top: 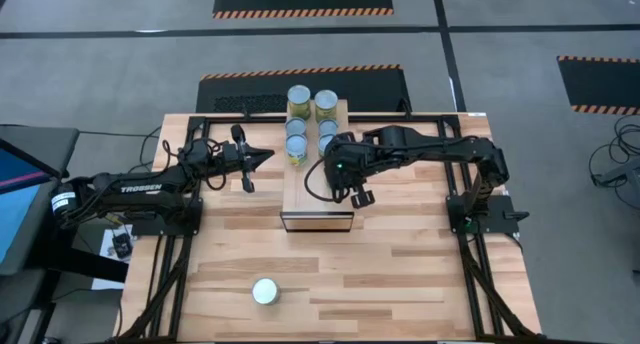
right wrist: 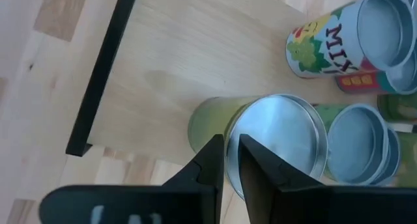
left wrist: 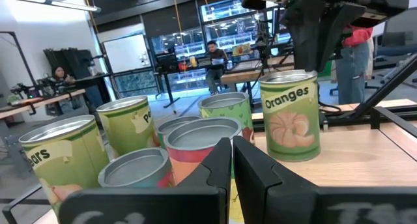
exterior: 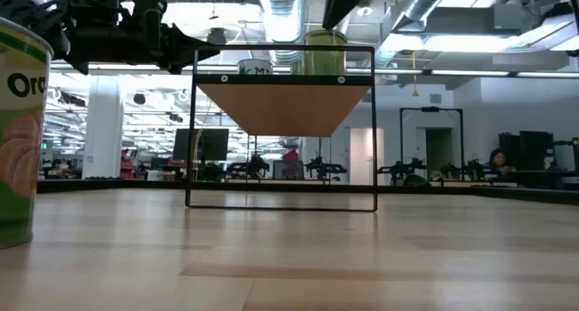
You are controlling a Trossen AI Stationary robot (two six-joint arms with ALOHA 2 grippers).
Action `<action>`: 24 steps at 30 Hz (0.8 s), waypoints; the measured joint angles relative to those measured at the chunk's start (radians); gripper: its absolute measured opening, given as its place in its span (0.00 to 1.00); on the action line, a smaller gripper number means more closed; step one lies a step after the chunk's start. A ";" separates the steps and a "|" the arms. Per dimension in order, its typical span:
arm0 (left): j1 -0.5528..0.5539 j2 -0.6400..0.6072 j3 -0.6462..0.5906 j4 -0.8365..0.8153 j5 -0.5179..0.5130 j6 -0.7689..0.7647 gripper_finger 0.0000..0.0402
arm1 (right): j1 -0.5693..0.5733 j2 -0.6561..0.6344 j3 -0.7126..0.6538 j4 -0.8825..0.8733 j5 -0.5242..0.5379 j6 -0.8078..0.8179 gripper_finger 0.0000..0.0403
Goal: Pick and place cans onto a shelf
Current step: Put the top large canned oranges on the shelf
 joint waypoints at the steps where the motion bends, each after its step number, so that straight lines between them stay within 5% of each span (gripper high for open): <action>1: 0.000 0.000 0.000 0.000 0.000 0.000 0.02 | 0.000 0.000 0.000 0.005 0.000 0.000 0.17; 17: 0.000 0.000 0.000 -0.001 0.002 0.000 0.02 | 0.039 -0.081 -0.002 -0.029 0.064 0.097 0.12; 24: 0.000 0.000 0.000 -0.004 0.003 0.003 0.02 | 0.047 -0.193 -0.204 0.075 -0.033 0.200 0.03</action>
